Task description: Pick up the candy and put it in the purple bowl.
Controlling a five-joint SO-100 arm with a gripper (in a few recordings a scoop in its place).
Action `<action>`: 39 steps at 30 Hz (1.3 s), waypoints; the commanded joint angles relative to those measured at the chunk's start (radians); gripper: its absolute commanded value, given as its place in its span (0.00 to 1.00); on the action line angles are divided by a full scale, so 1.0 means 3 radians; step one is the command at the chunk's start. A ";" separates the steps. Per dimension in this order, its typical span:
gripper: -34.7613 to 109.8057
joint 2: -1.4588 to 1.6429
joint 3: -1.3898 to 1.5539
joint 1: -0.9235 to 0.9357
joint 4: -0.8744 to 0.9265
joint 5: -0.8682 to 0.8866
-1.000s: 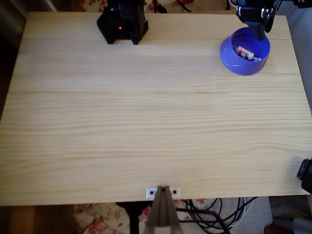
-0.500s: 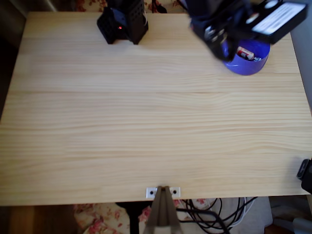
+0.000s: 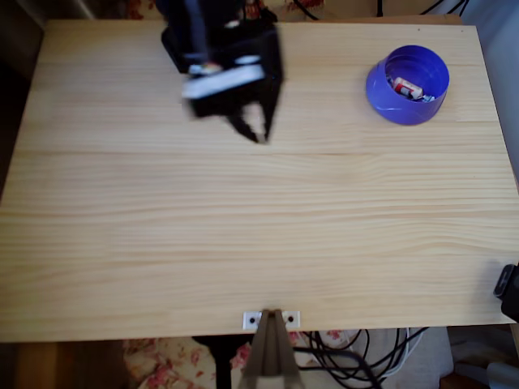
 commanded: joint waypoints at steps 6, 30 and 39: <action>0.24 0.0849 0.0859 0.0874 -0.0087 -0.0573; 0.24 0.2403 0.1877 0.1212 0.0348 -0.0363; 0.24 0.2403 0.1877 0.1207 0.0348 -0.0358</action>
